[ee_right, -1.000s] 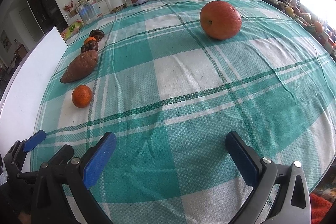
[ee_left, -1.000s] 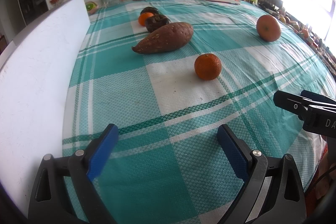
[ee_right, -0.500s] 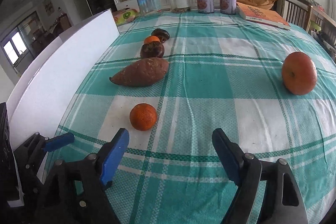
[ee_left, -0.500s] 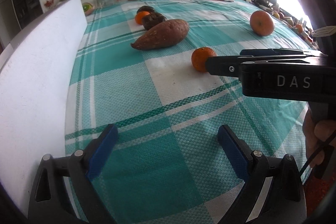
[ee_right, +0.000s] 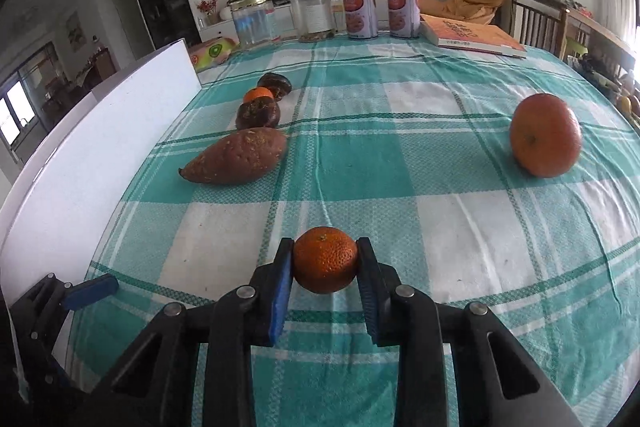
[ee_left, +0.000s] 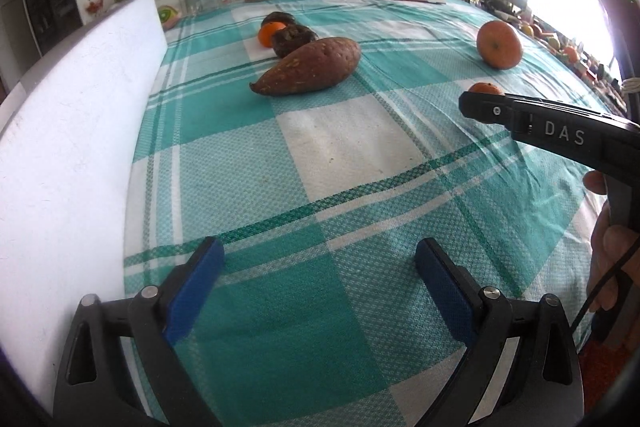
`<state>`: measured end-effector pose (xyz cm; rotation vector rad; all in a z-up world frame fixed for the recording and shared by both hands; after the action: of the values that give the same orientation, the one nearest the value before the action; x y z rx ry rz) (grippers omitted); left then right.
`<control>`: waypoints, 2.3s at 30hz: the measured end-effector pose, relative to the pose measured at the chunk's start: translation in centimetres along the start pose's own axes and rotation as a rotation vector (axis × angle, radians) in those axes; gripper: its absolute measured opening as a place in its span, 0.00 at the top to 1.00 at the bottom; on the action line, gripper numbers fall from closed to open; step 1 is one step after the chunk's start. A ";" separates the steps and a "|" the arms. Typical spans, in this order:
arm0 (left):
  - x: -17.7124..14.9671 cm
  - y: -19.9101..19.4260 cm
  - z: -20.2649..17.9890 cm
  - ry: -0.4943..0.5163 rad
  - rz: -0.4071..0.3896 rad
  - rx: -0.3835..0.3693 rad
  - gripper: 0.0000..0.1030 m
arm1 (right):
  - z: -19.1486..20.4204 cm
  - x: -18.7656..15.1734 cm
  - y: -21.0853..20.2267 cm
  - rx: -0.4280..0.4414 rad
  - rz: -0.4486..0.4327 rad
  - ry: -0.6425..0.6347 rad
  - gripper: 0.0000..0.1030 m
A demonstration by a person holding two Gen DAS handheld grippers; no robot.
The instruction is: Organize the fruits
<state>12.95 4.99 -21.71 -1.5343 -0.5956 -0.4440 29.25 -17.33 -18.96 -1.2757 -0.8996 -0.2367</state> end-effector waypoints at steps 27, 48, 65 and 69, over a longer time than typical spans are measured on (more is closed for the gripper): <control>0.1 0.0 0.1 -0.003 0.001 0.003 0.04 | -4.5 -1.7 0.4 -0.148 0.058 0.086 0.34; 3.0 -2.0 -0.6 -0.141 0.091 -0.107 0.06 | -4.3 -1.8 0.5 -0.134 0.064 0.089 0.23; 10.4 3.5 -3.8 0.145 0.237 0.023 0.06 | -4.2 -1.8 0.4 -0.129 0.064 0.091 0.21; 11.1 5.4 -1.1 0.151 0.224 0.034 0.06 | -4.0 -1.7 0.4 -0.122 0.064 0.090 0.19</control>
<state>25.10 4.99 -19.14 -1.5005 -0.3085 -0.3715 30.18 -21.32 -20.51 -1.3939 -0.7752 -0.2999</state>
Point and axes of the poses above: each gripper's, at about its wrist camera, not at the fingertips, and y roughly the way its jaws point, z to its left, x to its top, the point moved 10 cm from there along y, roughly the way its jaws point, and after that the axes turned 6 degrees about -y, right-handed, at the moved point
